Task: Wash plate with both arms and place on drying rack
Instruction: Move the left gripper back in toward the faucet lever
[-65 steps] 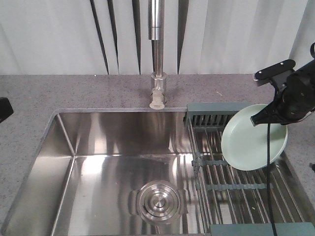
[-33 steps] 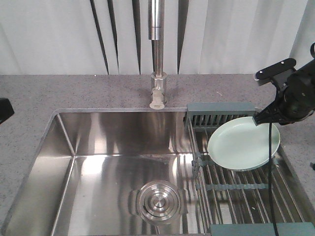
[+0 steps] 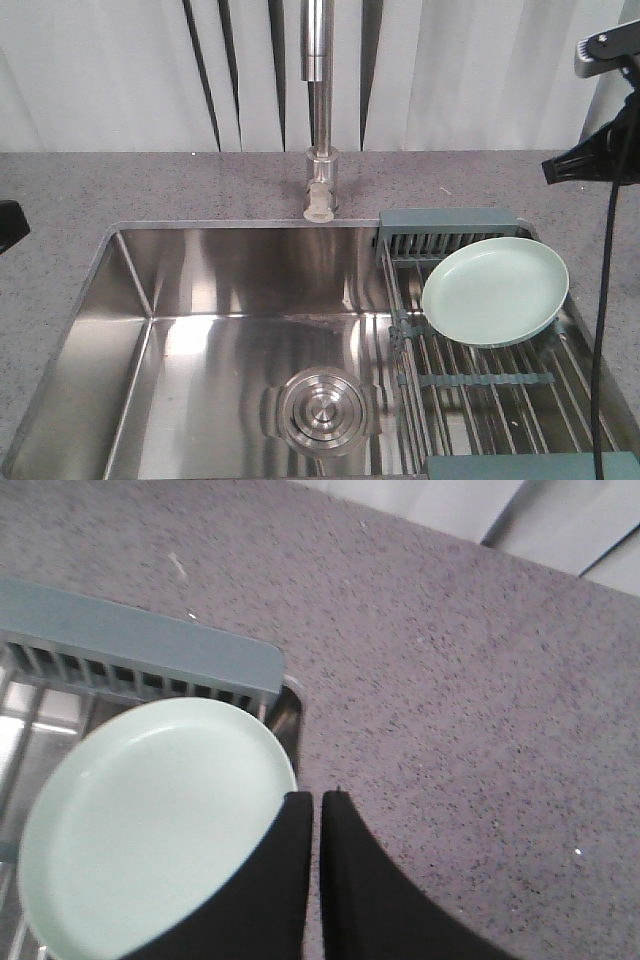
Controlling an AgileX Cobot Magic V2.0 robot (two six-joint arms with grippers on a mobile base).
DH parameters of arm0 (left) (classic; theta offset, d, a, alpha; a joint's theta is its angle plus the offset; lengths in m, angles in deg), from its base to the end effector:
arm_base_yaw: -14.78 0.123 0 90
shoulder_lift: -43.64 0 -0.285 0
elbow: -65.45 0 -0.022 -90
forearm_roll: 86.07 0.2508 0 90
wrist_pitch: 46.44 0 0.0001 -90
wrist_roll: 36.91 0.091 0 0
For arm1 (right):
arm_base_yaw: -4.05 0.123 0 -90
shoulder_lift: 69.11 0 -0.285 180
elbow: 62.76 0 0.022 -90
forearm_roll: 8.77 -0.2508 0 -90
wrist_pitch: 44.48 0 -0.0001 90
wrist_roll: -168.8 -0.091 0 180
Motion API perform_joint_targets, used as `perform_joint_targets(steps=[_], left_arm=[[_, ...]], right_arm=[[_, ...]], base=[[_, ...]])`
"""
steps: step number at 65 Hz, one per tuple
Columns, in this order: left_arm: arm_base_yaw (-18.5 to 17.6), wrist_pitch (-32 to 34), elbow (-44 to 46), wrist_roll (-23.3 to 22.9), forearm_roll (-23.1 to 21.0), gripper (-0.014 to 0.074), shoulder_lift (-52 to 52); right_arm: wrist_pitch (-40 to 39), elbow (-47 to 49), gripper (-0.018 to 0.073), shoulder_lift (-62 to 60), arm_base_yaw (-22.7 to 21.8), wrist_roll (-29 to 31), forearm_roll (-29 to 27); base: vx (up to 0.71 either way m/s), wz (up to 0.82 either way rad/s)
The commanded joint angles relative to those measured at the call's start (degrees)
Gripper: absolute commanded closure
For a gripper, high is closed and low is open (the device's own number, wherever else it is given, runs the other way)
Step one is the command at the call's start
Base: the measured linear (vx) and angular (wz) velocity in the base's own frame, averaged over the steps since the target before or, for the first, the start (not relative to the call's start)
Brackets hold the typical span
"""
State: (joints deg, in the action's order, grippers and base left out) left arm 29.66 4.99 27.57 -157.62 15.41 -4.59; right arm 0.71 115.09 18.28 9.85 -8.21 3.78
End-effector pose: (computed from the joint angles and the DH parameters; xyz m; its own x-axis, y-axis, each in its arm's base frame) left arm 0.1305 -0.0374 0.3643 -0.2894 -0.2227 -0.9309 0.5130 0.7850 -0.3473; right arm 0.3021 0.0166 0.3691 -0.6788 -0.2738 -0.6813 -0.1325 0.9583 -0.2532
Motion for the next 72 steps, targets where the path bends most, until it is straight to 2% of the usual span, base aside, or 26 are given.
perform_joint_targets(steps=[1, 10, 15, 19, 28, 37, 43, 49, 56, 72], left_arm=[[0.0, -0.9, 1.4, -0.5, 1.9, 0.0603, 0.2], [0.0, -0.9, 1.4, -0.5, 0.2, 0.0603, -0.6], [0.0, -1.0, 1.4, -0.5, -2.2, 0.0603, -2.3], [0.0, -1.2, 1.5, -0.5, -4.0, 0.0603, -4.4], [0.0, -1.7, 1.6, -0.1, -9.4, 0.0603, -10.0], [0.0, 0.5, 2.0, 4.4, -16.3, 0.0603, -16.8], [0.0, 3.8, 5.1, 5.3, -18.1, 0.0603, -21.4], [-0.2, 6.3, 10.5, 5.0, -18.2, 0.0603, -26.0], [-2.9, 5.2, 17.1, 4.8, -18.1, 0.0603, -30.9], [-12.2, 3.9, 28.7, 0.6, -18.1, 0.0603, -44.1]], right_arm=[[-2.2, 1.9, 0.0570, -5.9, -0.3, 5.2, -6.4], [0.9, 1.7, 0.0570, -13.1, -0.3, 14.9, -18.1], [3.6, 1.7, 0.0570, -17.0, -0.3, 17.8, -22.3], [5.1, 1.7, 0.0570, -20.3, -0.3, 18.0, -24.4], [8.0, 1.7, 0.0569, -26.5, -0.3, 17.9, -25.3], [12.2, 1.7, 0.0568, -31.5, -0.3, 17.7, -25.3], [14.5, 1.7, 0.0567, -33.7, -0.3, 17.7, -25.3], [16.2, 1.7, 0.0566, -35.2, -0.3, 17.7, -25.3], [16.6, 1.7, 0.0566, -36.5, -0.3, 17.7, -25.2], [17.9, 1.7, 0.0566, -36.8, -0.3, 17.7, -25.0]], base=[[0.00, 0.00], [0.00, 0.00], [0.00, 0.00], [0.00, 0.00], [0.00, 0.00], [0.00, 0.00], [0.00, 0.00], [0.00, 0.00], [0.00, 0.00], [0.00, 0.00]])
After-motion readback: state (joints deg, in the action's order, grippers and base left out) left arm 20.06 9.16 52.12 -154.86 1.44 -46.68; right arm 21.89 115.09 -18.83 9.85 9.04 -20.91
